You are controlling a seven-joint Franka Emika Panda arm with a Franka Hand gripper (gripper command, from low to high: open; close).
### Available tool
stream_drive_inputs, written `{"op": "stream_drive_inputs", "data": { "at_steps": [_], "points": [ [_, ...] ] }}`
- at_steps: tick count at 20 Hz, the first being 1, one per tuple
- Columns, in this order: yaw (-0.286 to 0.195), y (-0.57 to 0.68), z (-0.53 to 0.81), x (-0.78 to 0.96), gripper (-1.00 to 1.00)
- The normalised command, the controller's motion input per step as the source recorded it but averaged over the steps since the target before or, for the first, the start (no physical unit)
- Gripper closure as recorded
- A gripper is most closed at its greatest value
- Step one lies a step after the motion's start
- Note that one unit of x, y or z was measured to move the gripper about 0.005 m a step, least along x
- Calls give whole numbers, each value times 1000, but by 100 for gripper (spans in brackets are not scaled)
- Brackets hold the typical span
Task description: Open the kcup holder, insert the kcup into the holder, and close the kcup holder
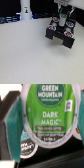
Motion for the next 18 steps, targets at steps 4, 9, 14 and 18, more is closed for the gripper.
{"op": "stream_drive_inputs", "data": {
  "at_steps": [4, 9, 14, 18],
  "points": [
    [-4, 0, -83, 94, 100],
    [-6, -1, -131, 17, 100],
    [-1, -19, 114, 35, 100],
    [-21, -46, 292, 129, 100]
  ]
}}
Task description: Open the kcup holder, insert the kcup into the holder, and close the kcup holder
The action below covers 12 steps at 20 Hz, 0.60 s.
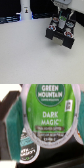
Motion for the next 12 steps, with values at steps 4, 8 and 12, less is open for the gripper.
{"op": "stream_drive_inputs", "data": {
  "at_steps": [4, 8, 12],
  "points": [
    [-6, -38, -14, 46, 100],
    [10, -21, -179, -17, 100],
    [10, -9, -219, 14, 100]
  ]
}}
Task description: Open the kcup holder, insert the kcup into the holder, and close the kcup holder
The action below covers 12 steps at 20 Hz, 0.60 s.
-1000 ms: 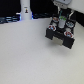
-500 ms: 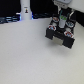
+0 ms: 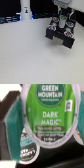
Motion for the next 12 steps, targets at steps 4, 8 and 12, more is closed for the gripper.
{"op": "stream_drive_inputs", "data": {
  "at_steps": [4, 8, 12],
  "points": [
    [-15, -66, -78, 18, 100],
    [-35, -21, 257, -4, 100],
    [-46, -96, 220, 6, 100]
  ]
}}
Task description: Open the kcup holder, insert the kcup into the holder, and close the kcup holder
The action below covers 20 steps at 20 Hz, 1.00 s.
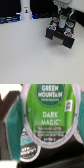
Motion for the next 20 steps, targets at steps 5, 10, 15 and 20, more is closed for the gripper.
{"op": "stream_drive_inputs", "data": {
  "at_steps": [5, 10, 15, 20],
  "points": [
    [2, -84, -69, -16, 100],
    [9, 2, -229, 5, 100],
    [6, -19, -185, 24, 100],
    [-5, -24, -149, -4, 100]
  ]
}}
